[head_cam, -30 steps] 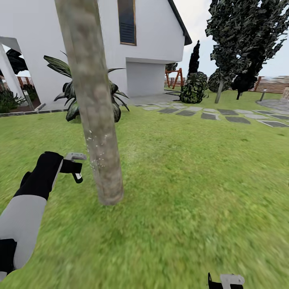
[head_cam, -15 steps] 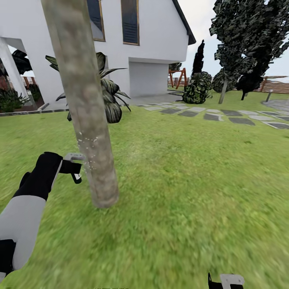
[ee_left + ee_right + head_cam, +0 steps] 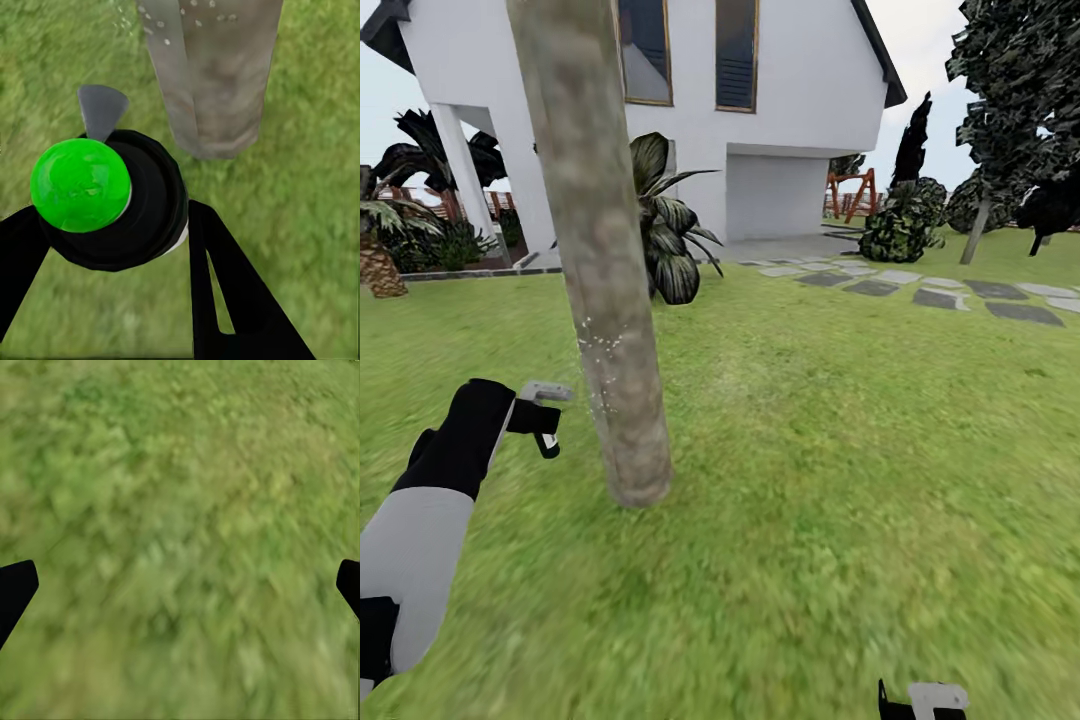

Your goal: In the garden, pick up the pesticide atomizer on the floor and spray pesticide onto both trees until each tree trunk is fully covered.

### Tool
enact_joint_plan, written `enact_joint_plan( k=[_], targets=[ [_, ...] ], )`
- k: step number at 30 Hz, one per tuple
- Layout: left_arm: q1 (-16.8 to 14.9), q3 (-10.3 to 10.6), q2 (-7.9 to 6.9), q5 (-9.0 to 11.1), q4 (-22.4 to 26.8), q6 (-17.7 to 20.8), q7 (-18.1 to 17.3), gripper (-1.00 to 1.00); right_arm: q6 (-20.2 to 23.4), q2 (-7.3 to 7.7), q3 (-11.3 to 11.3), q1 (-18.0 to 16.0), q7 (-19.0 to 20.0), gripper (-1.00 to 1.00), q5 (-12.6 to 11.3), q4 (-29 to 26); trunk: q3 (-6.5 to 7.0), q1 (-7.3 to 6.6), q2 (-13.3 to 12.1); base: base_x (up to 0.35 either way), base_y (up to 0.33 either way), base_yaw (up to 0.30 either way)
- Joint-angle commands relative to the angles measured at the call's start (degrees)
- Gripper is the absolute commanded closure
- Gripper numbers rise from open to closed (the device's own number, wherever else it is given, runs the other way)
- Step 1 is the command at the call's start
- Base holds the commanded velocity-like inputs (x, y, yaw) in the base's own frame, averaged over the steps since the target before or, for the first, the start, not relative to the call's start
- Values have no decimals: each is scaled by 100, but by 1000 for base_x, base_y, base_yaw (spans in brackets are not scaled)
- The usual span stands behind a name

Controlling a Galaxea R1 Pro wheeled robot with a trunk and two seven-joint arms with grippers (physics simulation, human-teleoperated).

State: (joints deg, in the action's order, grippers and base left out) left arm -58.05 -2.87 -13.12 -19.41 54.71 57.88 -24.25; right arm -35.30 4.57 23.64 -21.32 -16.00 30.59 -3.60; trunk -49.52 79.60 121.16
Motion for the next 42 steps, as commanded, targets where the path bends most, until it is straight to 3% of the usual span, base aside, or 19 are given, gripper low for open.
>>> enact_joint_plan(
  k=[1, 15, 19, 34, 42],
  targets=[
    [-5, -3, 3, -68, 5, 13, -27, 100, -12, 0, 27, -4, -35, -100, 61, 8, -6, -1, 3, 0, -274, 97],
    [31, 6, 2, -67, -85, 4, -8, 100, -12, 1, 27, -4, -35, -100, 61, 8, -6, -1, 3, 138, -230, 7],
    [57, -19, -14, -206, -92, 4, -9, 100, -12, 0, 27, -4, -35, -100, 61, 8, -6, -1, 3, 236, -193, 30],
    [113, -51, -41, -256, -99, 4, -5, 100, -12, 0, 27, -4, -35, -100, 61, 8, -6, -1, 3, 125, -254, 260],
    [384, -56, -41, -256, -97, -13, -1, 100, -12, 0, 27, -4, -35, -100, 61, 8, -6, -1, 3, 112, -261, 35]
  ],
)
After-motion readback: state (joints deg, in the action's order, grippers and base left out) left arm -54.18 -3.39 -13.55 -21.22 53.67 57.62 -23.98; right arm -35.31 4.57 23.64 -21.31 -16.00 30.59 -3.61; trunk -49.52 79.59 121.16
